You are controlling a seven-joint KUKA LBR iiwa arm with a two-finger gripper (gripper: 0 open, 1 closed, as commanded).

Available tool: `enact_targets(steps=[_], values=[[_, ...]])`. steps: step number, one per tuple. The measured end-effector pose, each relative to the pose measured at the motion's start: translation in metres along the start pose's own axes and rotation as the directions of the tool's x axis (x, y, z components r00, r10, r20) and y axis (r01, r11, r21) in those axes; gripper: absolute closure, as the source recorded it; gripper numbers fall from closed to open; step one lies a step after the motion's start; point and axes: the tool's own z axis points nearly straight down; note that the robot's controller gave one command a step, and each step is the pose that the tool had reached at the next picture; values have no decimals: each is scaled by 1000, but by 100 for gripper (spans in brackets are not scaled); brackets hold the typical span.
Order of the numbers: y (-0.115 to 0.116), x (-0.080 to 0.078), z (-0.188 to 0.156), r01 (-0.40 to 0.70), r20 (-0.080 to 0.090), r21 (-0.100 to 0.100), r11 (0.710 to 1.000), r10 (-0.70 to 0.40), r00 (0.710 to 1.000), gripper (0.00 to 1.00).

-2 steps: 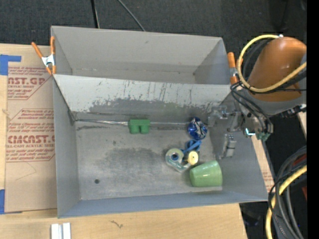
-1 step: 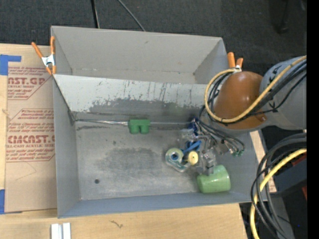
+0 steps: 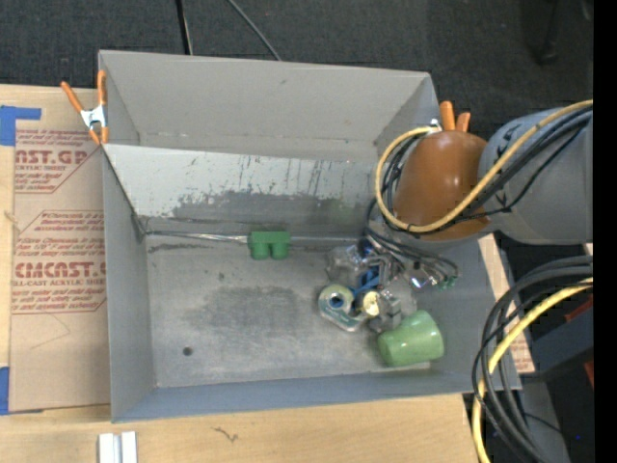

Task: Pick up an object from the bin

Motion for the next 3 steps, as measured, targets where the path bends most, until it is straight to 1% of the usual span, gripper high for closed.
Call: enact_targets(steps=[1, 2, 3], values=[[0, 0, -1, -1, 0, 1, 1000, 1, 1000, 100], [4, -18, -130, 33, 8, 7, 999, -33, 999, 100], [-70, 49, -212, 433, 0, 7, 901, -433, 901, 100]])
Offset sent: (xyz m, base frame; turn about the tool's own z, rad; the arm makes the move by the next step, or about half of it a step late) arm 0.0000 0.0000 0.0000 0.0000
